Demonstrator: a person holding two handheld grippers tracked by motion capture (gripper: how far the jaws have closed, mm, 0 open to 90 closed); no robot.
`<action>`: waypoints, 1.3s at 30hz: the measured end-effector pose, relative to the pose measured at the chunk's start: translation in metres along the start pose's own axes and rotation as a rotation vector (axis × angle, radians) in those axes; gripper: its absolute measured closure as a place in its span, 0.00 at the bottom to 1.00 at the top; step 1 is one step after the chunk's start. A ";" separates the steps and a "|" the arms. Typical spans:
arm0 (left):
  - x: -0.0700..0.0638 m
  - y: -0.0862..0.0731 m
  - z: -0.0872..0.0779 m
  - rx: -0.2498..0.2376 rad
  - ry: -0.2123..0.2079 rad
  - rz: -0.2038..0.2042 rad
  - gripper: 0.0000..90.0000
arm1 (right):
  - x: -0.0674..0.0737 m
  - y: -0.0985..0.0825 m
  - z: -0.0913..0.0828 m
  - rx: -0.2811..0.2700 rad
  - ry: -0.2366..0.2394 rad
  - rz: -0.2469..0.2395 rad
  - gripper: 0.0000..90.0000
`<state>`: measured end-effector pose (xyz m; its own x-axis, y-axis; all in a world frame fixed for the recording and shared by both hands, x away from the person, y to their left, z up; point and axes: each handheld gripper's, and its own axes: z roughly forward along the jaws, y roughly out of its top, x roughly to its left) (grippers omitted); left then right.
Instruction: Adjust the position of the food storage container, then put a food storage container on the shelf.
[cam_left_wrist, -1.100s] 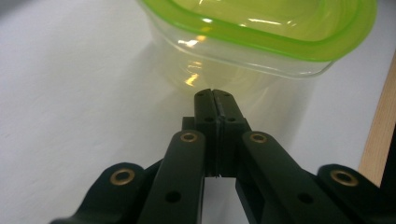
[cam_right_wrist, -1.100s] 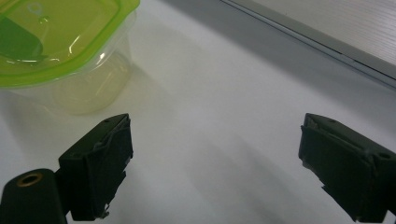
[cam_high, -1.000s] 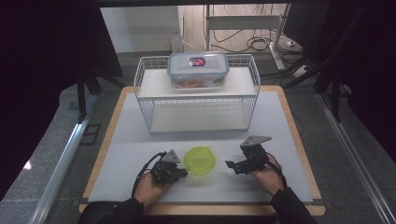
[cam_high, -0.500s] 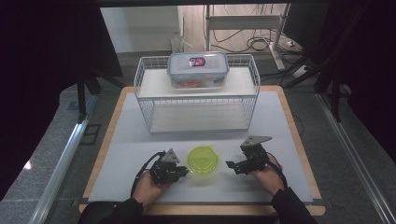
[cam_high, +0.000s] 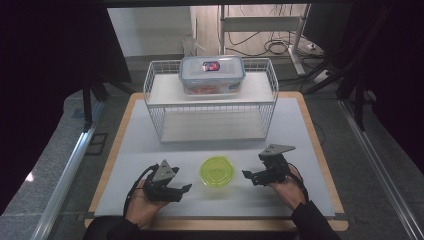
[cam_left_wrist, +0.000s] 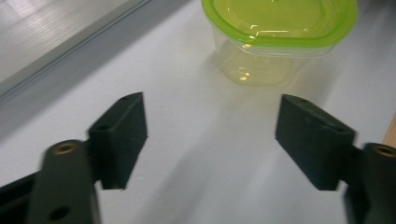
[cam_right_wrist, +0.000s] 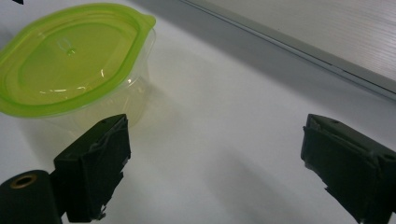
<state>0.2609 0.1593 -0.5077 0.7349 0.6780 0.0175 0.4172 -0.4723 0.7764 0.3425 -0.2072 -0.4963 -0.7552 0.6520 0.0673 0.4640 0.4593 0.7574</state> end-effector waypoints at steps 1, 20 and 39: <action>0.000 -0.002 -0.001 -0.002 0.001 0.001 0.23 | 0.000 0.000 0.000 -0.004 0.000 -0.001 0.08; 0.006 -0.014 -0.011 -0.036 0.012 -0.002 0.03 | 0.000 0.001 0.005 0.009 0.054 -0.002 0.01; 0.006 -0.020 -0.012 -0.021 0.014 -0.013 0.03 | 0.004 0.033 0.021 0.055 0.220 0.111 0.27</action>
<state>0.2508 0.1795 -0.5154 0.7219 0.6918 0.0164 0.4148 -0.4515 0.7900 0.3646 -0.1772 -0.4847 -0.7779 0.5560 0.2927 0.5700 0.4284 0.7011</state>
